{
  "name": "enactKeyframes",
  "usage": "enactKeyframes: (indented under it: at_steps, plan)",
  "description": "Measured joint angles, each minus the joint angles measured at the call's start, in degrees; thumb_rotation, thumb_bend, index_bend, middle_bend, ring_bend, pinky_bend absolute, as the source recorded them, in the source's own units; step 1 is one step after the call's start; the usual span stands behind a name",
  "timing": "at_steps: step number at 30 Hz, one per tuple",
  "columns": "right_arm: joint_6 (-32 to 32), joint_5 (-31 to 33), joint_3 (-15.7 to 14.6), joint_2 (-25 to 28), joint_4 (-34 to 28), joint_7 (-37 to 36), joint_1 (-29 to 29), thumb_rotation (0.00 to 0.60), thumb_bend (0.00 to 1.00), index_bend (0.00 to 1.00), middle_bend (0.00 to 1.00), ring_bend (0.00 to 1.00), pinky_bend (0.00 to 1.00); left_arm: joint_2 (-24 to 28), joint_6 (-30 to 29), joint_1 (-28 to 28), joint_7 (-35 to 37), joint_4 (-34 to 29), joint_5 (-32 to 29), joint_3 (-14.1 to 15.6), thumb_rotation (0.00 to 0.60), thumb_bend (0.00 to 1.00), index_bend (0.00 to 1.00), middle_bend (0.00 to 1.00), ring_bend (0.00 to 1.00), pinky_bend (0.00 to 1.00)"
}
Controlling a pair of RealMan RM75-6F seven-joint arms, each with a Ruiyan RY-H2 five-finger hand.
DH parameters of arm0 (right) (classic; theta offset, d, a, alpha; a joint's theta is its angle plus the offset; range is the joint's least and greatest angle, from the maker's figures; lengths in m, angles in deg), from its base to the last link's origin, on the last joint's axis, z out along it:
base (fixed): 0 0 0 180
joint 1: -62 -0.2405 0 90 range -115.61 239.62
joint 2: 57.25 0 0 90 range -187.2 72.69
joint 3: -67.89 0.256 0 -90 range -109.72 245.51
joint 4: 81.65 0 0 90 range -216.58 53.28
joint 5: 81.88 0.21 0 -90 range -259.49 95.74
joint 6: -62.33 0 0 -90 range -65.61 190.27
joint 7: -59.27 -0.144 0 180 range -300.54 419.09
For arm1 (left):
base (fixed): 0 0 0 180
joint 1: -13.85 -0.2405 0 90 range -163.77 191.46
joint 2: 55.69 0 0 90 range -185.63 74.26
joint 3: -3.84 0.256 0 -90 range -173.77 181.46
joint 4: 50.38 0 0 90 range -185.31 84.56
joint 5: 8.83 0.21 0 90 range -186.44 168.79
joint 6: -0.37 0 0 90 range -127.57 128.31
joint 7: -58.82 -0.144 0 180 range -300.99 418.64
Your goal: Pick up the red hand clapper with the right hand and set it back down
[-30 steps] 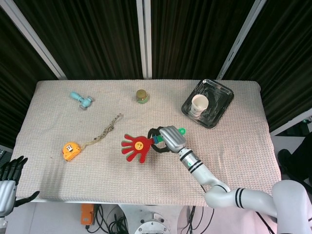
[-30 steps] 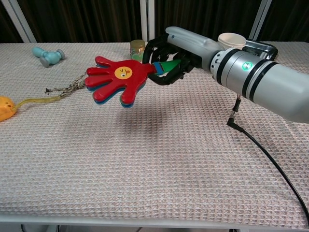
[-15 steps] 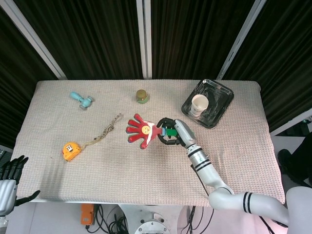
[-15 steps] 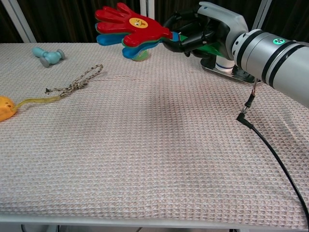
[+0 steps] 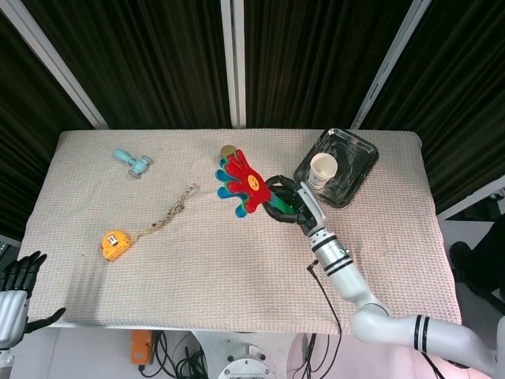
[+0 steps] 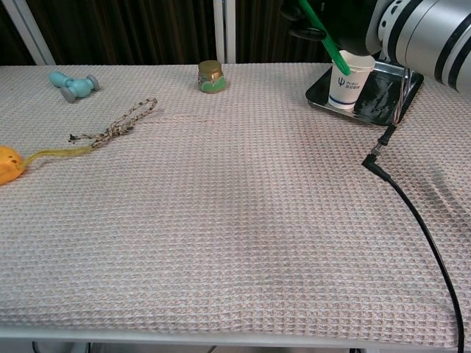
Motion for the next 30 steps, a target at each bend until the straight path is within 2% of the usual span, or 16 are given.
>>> enactKeyframes:
  at_steps: [3,6,9,13,16,20,22,25,27,30]
  plan:
    - [-0.54,-4.38,-0.75,1.38,0.45,0.65,-0.05,0.600,0.33,0.90,0.72,0.75,0.97,-0.14,0.18,0.06,0.12,0.17,-0.11,-0.02,0.600,0.03,0.05,0.03,0.00,0.02]
    - [-0.20,-8.80,-2.12,2.23,1.99,6.53,-0.53,0.600,0.34,0.90,0.74,0.75,0.97,-0.21,0.17,0.07,0.21,0.23,-0.18,-0.06,0.600,0.03,0.05,0.03,0.00,0.02]
    - [0.68,-11.55,-3.68,2.50,4.00,17.04,-1.12,0.600,0.34,0.90,0.75,0.75,0.97,-0.08,0.24,0.10,0.18,0.14,-0.27,-0.12,0.600,0.03,0.05,0.03,0.00,0.02]
    - [1.22,-12.68,-5.85,2.76,5.79,37.56,-1.98,0.600,0.34,0.88,0.76,0.75,0.97,0.01,0.12,0.10,-0.07,-0.14,-0.18,-0.14,0.600,0.03,0.05,0.03,0.00,0.02]
    - [1.26,-11.00,-7.06,2.99,5.74,52.95,-2.63,0.600,0.34,0.88,0.77,0.75,0.97,-0.01,0.14,0.11,-0.22,-0.27,-0.12,-0.08,0.600,0.03,0.05,0.03,0.00,0.02]
    - [1.09,-7.74,-7.50,3.40,4.64,66.53,-3.17,0.600,0.33,0.88,0.78,0.76,0.97,0.09,0.20,0.06,-0.07,-0.42,-0.22,-0.04,0.600,0.03,0.05,0.03,0.00,0.02]
    - [0.99,-6.47,-7.36,3.65,3.96,69.84,-3.29,0.600,0.33,0.88,0.78,0.76,0.97,0.15,0.27,0.07,0.42,-0.39,-0.37,-0.08,0.600,0.03,0.05,0.03,0.00,0.02]
    - [1.04,-5.26,-6.74,3.88,3.02,69.70,-3.16,0.600,0.33,0.87,0.77,0.76,0.97,0.10,0.38,0.12,0.85,-0.05,-0.49,-0.15,0.600,0.03,0.05,0.03,0.00,0.02]
    - [1.12,-4.82,-6.08,3.89,2.44,66.86,-2.84,0.600,0.33,0.86,0.75,0.76,0.97,-0.08,0.31,0.12,0.95,0.20,-0.46,-0.18,0.600,0.03,0.05,0.03,0.00,0.02]
    - [0.72,-4.04,-4.47,3.98,1.34,57.55,-1.97,0.600,0.33,0.86,0.75,0.76,0.97,-0.25,0.16,0.09,1.13,0.48,-0.39,-0.21,0.600,0.03,0.05,0.03,0.00,0.02]
